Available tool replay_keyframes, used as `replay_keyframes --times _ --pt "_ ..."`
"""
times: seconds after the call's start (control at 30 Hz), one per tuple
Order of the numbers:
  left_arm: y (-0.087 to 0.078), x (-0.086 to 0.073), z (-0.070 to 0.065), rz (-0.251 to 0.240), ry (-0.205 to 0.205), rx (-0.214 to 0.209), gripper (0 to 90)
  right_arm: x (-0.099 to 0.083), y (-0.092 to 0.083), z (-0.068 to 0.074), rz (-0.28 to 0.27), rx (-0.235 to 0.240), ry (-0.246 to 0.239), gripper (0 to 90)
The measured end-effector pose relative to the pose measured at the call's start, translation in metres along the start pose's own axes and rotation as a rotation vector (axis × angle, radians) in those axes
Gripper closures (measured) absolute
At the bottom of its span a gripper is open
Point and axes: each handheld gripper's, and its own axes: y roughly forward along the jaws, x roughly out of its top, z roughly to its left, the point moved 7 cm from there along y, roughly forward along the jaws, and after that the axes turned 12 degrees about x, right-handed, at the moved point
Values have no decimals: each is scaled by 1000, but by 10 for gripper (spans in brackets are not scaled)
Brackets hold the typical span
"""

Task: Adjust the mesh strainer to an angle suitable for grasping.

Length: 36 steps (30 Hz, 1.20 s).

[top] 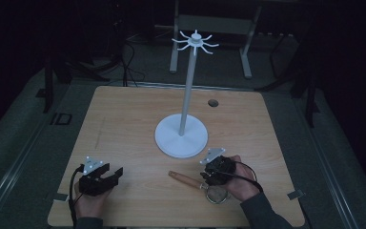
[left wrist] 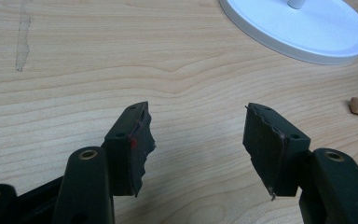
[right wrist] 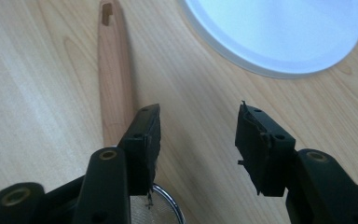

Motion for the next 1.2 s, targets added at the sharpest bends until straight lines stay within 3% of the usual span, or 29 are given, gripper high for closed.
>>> replay_keyframes --times 0.53,0.8,1.2 --pt "1 -1 -1 7 9 1 417 3 12 11 138 40 -62 453" --pt "1 0 0 6 4 1 416 6 20 19 190 84 -75 430" --pt "1 -1 0 9 2 2 416 6 32 28 245 149 -98 558"
